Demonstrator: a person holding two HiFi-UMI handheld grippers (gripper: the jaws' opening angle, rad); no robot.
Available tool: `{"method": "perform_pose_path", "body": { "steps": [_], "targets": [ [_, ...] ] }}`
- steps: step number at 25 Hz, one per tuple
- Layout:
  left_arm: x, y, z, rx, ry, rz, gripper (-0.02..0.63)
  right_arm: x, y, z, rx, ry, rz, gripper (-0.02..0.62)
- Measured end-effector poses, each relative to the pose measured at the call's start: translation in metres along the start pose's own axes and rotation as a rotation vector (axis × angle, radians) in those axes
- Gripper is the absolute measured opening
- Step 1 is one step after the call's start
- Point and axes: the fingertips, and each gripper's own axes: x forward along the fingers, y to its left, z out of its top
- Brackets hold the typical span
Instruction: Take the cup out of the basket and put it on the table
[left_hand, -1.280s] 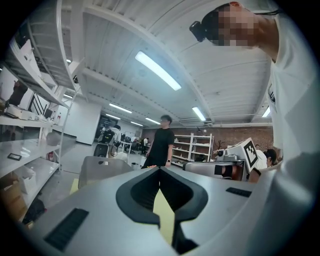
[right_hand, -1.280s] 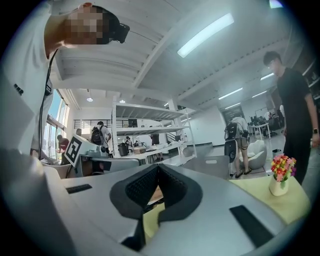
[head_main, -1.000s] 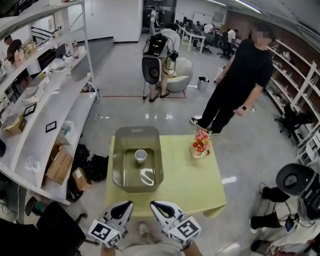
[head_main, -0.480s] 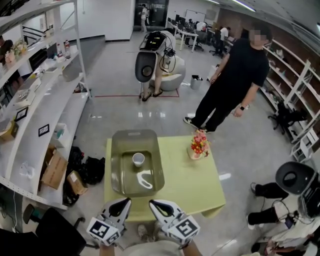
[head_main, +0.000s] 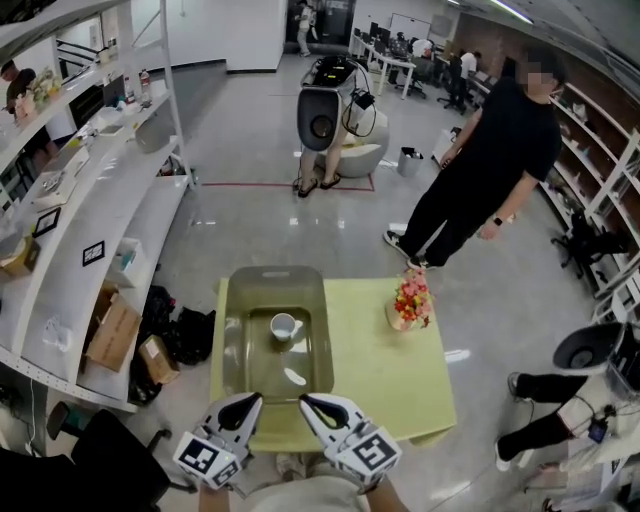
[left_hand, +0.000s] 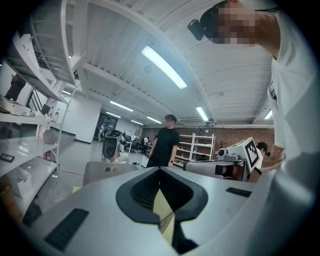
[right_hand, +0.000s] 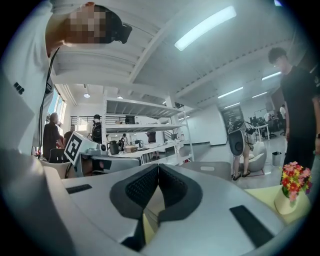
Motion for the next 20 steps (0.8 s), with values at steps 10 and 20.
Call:
{"method": "perform_pose_path", "body": {
  "steps": [10, 20],
  "targets": [
    [0.051, 0.027, 0.004, 0.002, 0.032, 0.063, 0.009, 0.028, -0.058, 0.001, -0.013, 0.026, 0.067, 0.008],
    [0.086, 0.042, 0.006, -0.005, 0.068, 0.128, 0.009, 0.05, -0.106, 0.002, -0.099, 0.088, 0.167, 0.009]
  ]
}}
